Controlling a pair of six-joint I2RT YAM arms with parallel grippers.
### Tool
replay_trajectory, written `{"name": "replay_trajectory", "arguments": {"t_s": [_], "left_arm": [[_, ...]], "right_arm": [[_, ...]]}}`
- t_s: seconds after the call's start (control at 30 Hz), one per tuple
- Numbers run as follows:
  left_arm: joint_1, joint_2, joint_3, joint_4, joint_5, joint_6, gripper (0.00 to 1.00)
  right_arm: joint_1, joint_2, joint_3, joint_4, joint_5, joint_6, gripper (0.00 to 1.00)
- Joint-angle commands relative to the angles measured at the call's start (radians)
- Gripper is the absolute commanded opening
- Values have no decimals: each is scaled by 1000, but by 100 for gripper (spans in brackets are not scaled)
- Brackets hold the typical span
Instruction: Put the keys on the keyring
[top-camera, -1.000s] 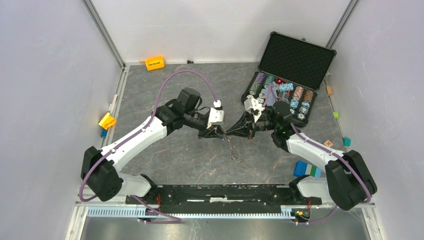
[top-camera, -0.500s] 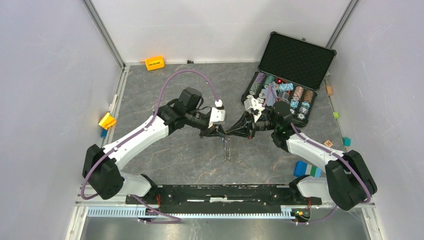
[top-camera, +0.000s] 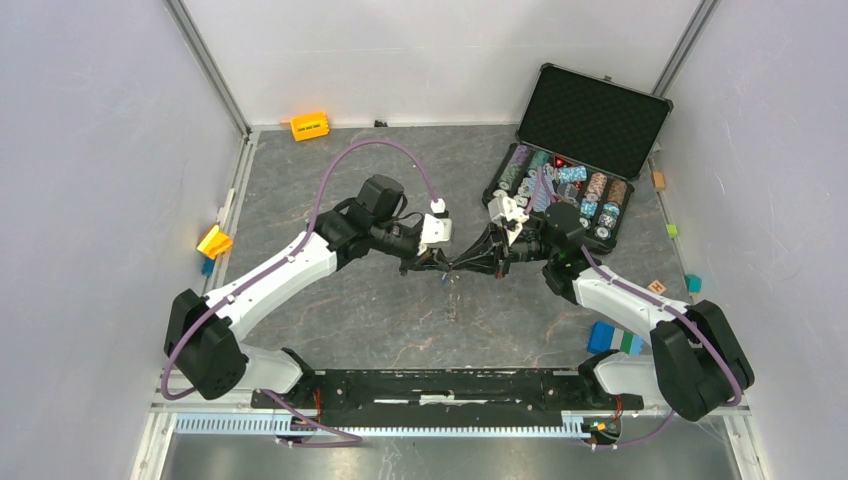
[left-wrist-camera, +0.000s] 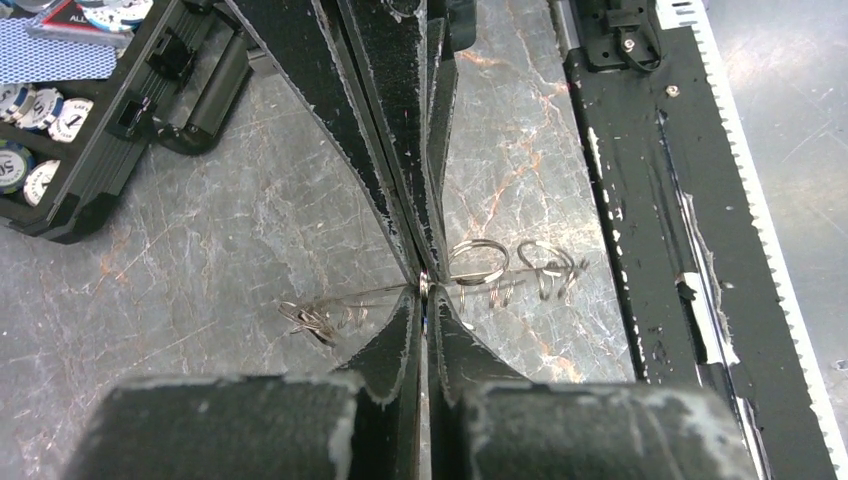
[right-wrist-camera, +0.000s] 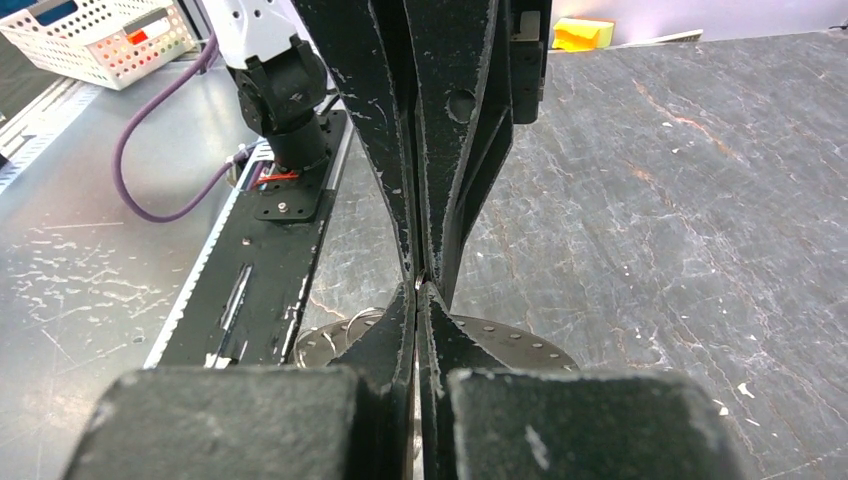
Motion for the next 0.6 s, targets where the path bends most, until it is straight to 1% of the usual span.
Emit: {"name": "replay_trajectory", "arguments": {"t_s": [0.0, 0.03, 0.1, 0.13, 0.17, 0.2, 0.3, 0.37, 0.47, 0.57], "left_arm": [[-16, -39, 51, -62, -106, 9, 2], [-25, -38, 70, -93, -153, 17, 2], [-47, -31, 112, -158, -238, 39, 2], [-62, -24, 139, -191, -285, 49, 2], [-75, -14, 167, -233, -326, 57, 2], [-90, -2, 192, -272, -369, 66, 2], [-123, 29, 267, -360, -470, 72, 2], [-141, 48, 303, -411, -511, 68, 2], [-171, 73, 346, -455, -556, 58, 2], [-200, 92, 379, -472, -603, 34, 2]], "right_arm": [[-3, -29, 38, -63, 34, -101, 0], [-2, -28, 44, -104, 47, -130, 4], [2, -26, 52, -142, 58, -146, 16], [3, -26, 55, -149, 61, -172, 22], [5, -26, 57, -152, 64, -175, 32], [6, -27, 57, -154, 65, -174, 37], [6, -29, 61, -159, 67, -175, 42], [7, -32, 60, -158, 66, -172, 46], [8, -31, 58, -125, 52, -142, 47], [8, -26, 44, -41, 38, -58, 48]]}}
